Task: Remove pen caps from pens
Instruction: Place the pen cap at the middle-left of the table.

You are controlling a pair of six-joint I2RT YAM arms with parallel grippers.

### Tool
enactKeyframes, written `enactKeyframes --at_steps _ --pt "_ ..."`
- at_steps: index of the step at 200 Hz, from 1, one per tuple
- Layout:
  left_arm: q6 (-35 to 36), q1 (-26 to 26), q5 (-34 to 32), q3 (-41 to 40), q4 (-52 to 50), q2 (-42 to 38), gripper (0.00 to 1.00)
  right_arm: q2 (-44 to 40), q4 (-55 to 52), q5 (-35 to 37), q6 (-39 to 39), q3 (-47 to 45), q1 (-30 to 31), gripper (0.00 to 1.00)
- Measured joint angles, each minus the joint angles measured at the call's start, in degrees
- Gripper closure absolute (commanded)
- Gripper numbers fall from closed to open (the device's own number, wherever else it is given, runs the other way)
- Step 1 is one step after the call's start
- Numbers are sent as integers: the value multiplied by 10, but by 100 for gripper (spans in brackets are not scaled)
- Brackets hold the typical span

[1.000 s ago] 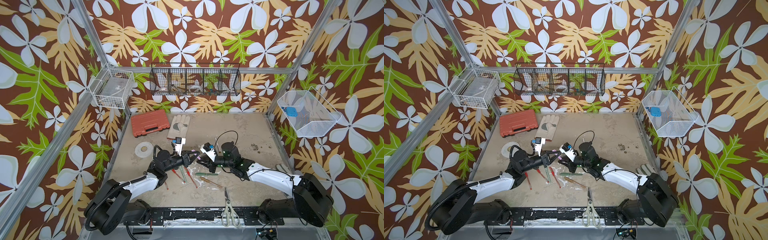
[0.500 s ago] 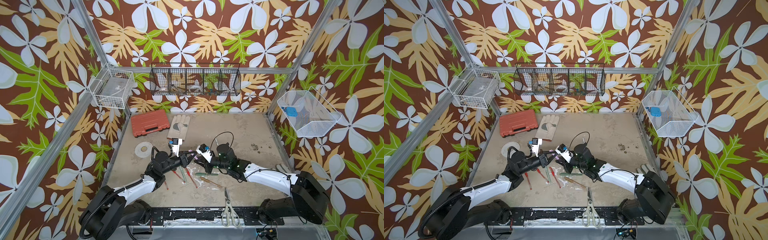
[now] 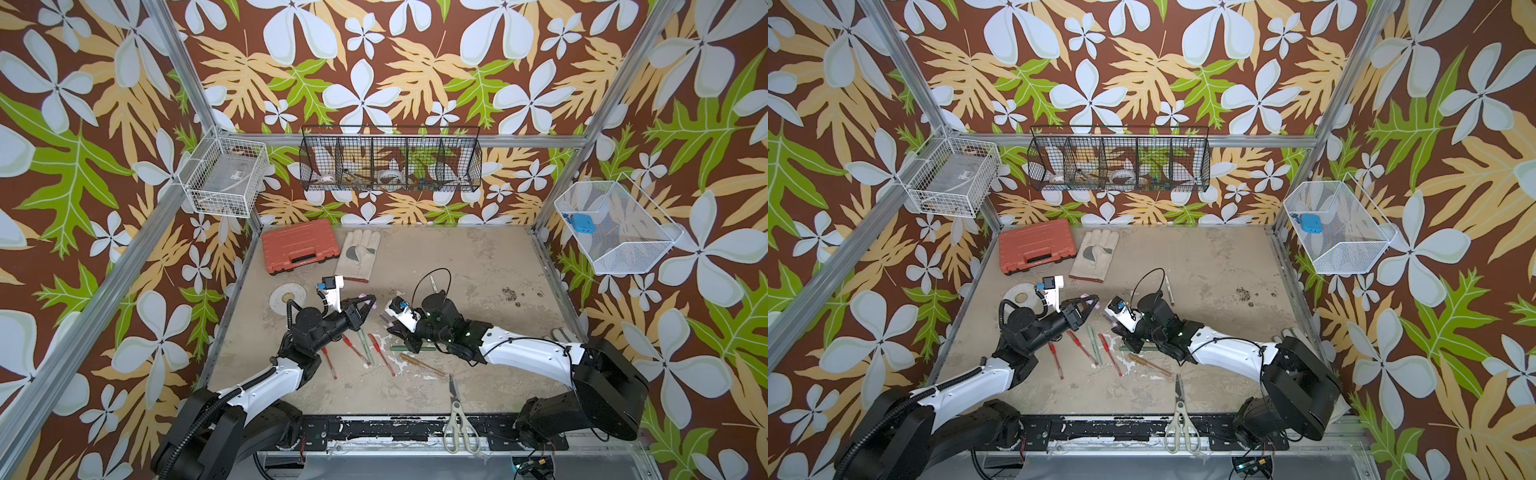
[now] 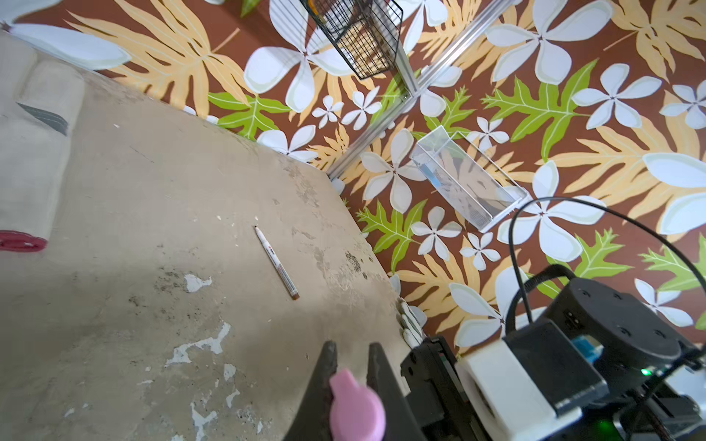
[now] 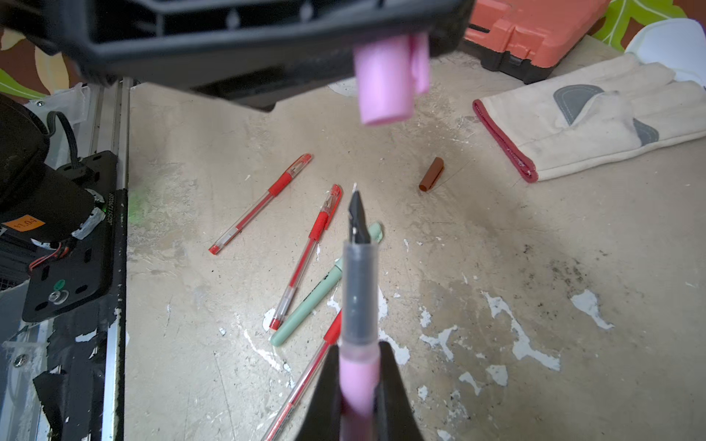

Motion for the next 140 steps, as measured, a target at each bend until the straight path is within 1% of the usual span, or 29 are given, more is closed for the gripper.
enactKeyframes --at_steps 45,80,103,140 --pt "4 3 -16 6 -17 -8 100 -14 -12 3 -1 -3 -6 100" --pt "10 8 -37 19 -58 -6 100 -40 -9 9 23 -24 -47 100" --pt "25 8 -77 52 -125 9 100 -54 -2 20 41 -37 -68 100" --pt "55 8 -177 105 -255 54 100 -60 8 53 82 -51 -102 100"
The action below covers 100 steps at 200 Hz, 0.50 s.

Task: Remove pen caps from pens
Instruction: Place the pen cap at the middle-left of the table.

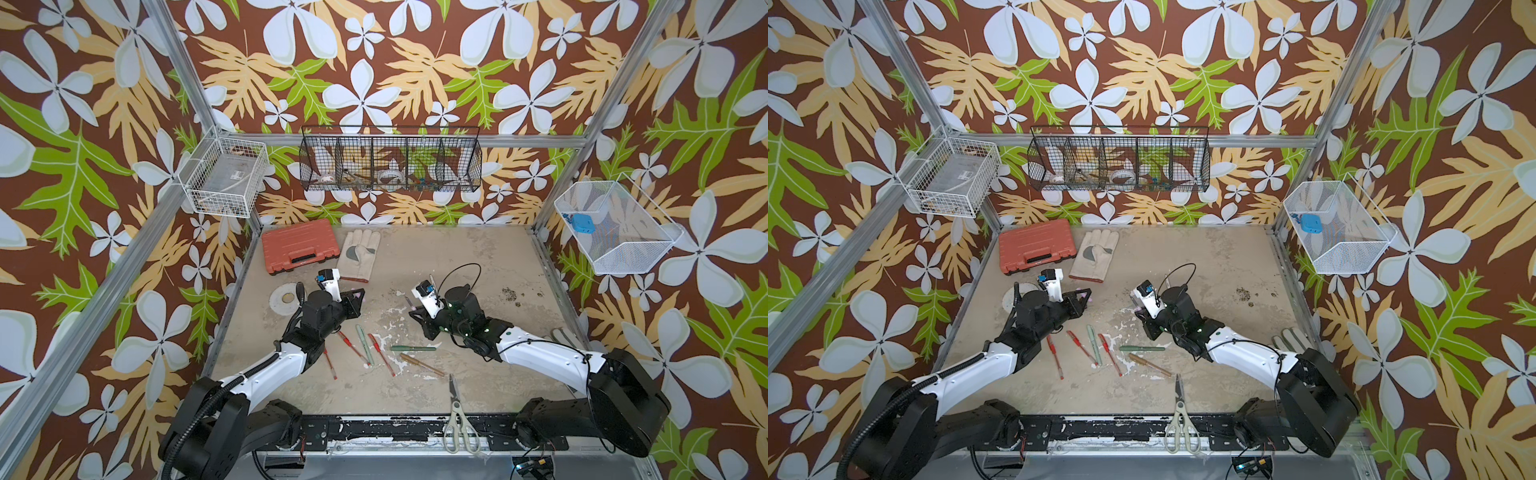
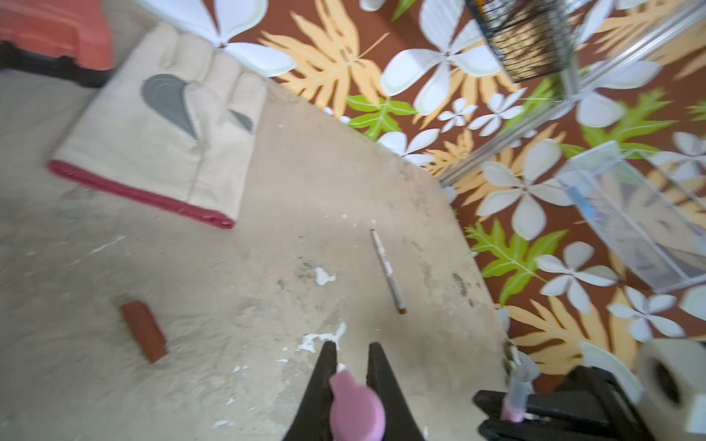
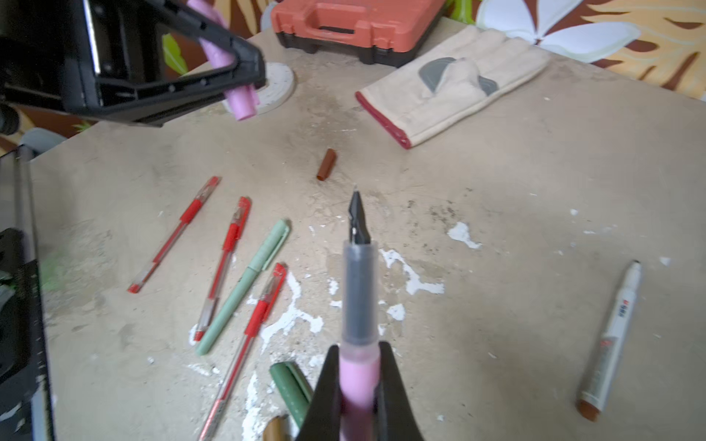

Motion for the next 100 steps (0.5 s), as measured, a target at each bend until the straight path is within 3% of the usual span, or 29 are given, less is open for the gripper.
enactKeyframes --at_steps 40,100 --pt "15 0 -76 42 -93 61 100 0 4 22 35 -14 -38 100" --pt "27 32 -93 66 -140 140 100 -6 9 37 61 -24 -58 100"
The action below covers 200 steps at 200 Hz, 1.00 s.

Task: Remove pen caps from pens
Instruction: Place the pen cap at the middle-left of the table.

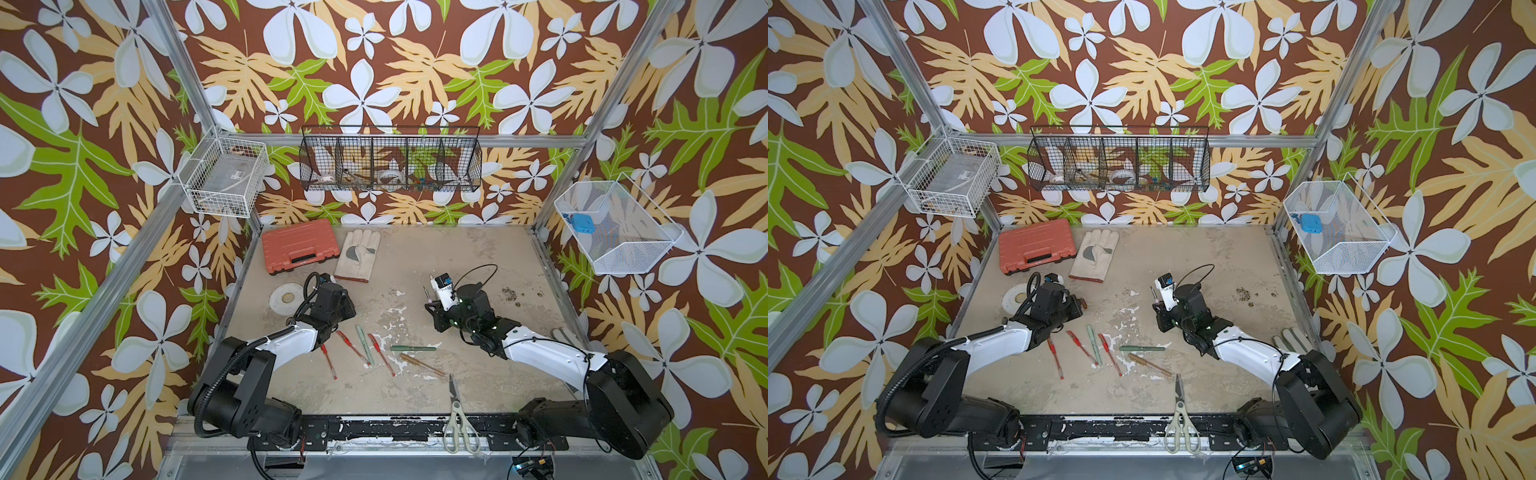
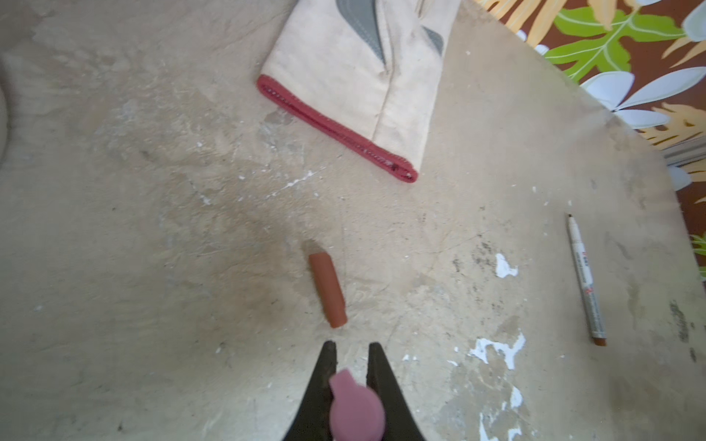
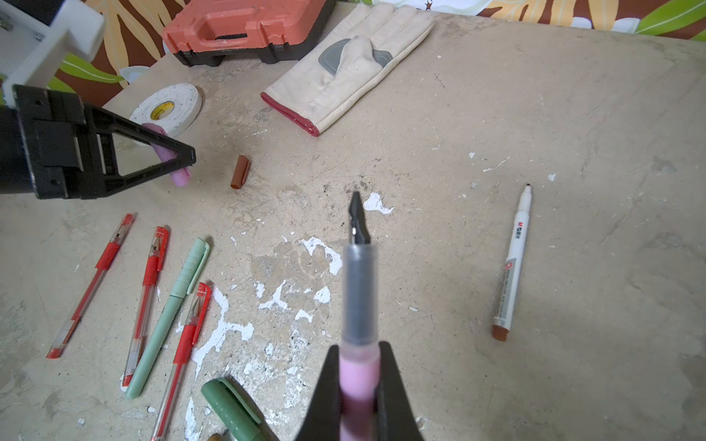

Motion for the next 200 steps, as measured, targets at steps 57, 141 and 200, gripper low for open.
enactKeyframes --at_steps 57,141,200 --pt "7 20 0 11 -9 42 100 0 1 2 8 -1 -1 100" --pt "11 24 4 25 -17 68 94 1 3 2 9 -1 -1 100" --pt "13 24 4 31 -21 77 91 2 3 2 10 -1 -1 100"
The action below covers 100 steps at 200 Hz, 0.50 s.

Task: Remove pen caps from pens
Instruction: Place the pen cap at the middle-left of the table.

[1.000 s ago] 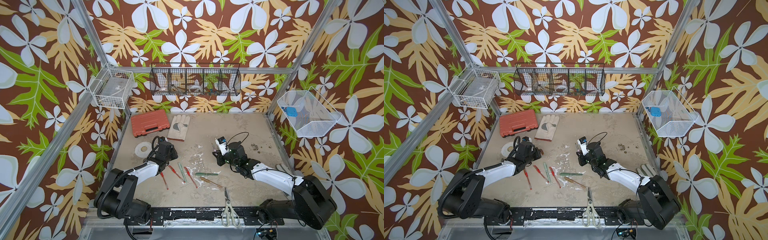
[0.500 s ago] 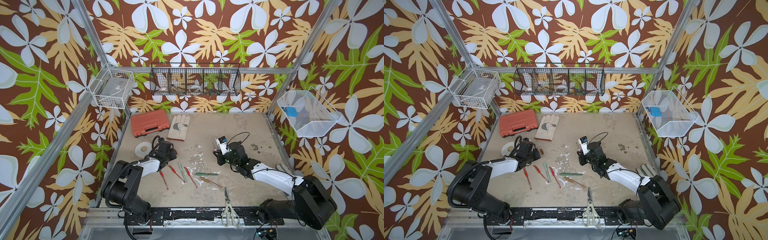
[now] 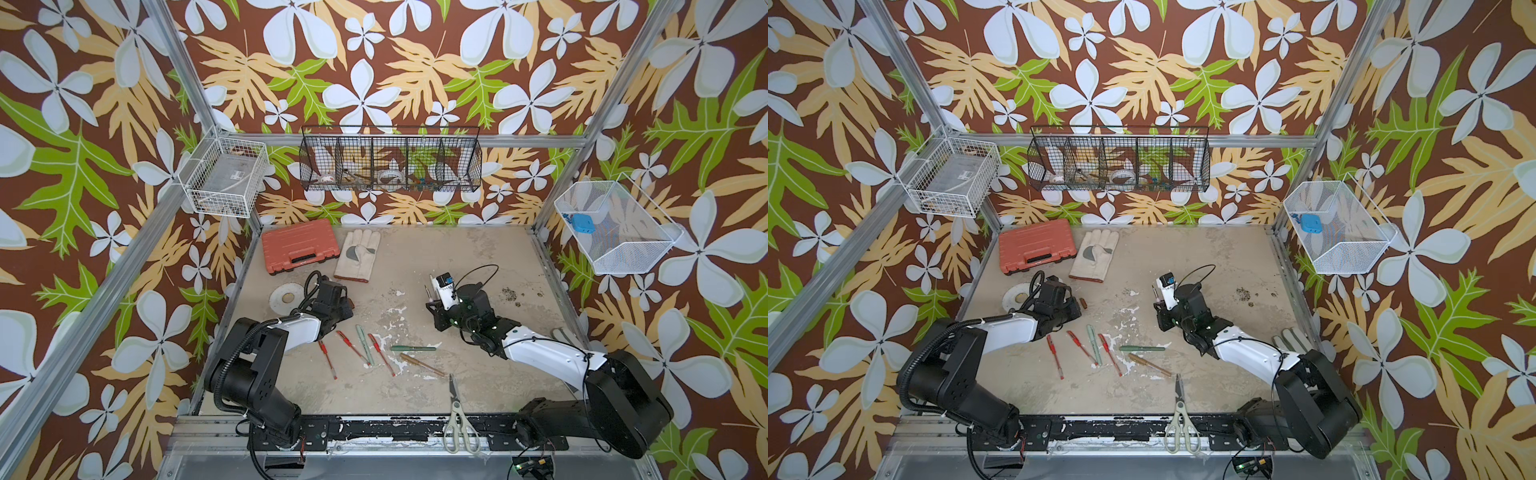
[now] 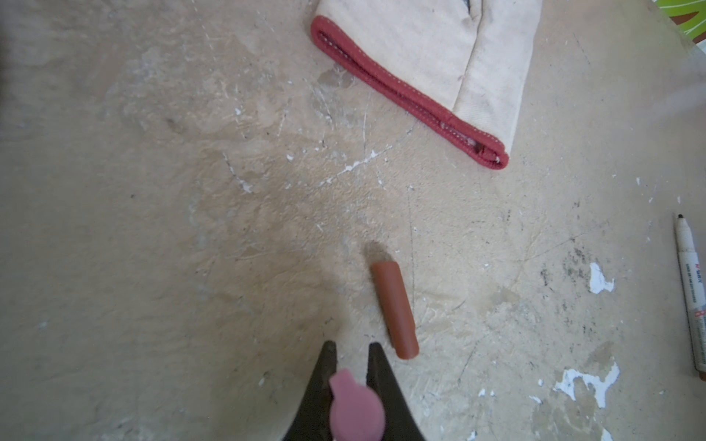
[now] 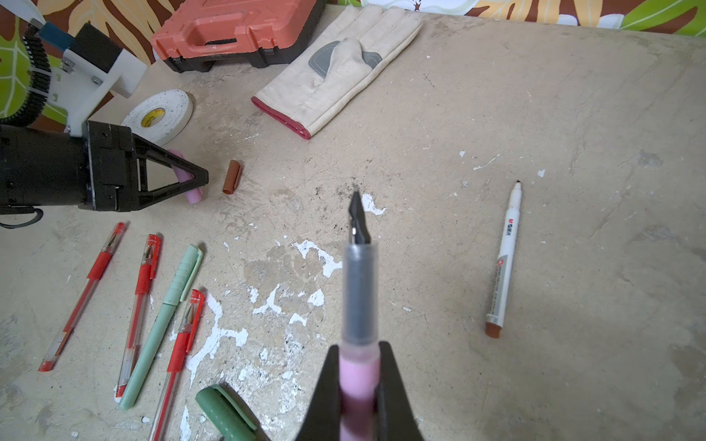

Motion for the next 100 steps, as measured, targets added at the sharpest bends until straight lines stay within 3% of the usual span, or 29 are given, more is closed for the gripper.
enactKeyframes --at_steps 26,66,100 --pt "0 0 6 5 -1 12 90 0 0 0 0 0 0 100" --pt "2 0 11 8 -1 16 69 -2 0 0 0 0 0 100" --pt "2 1 10 9 -2 14 60 -3 0 0 0 0 -1 100"
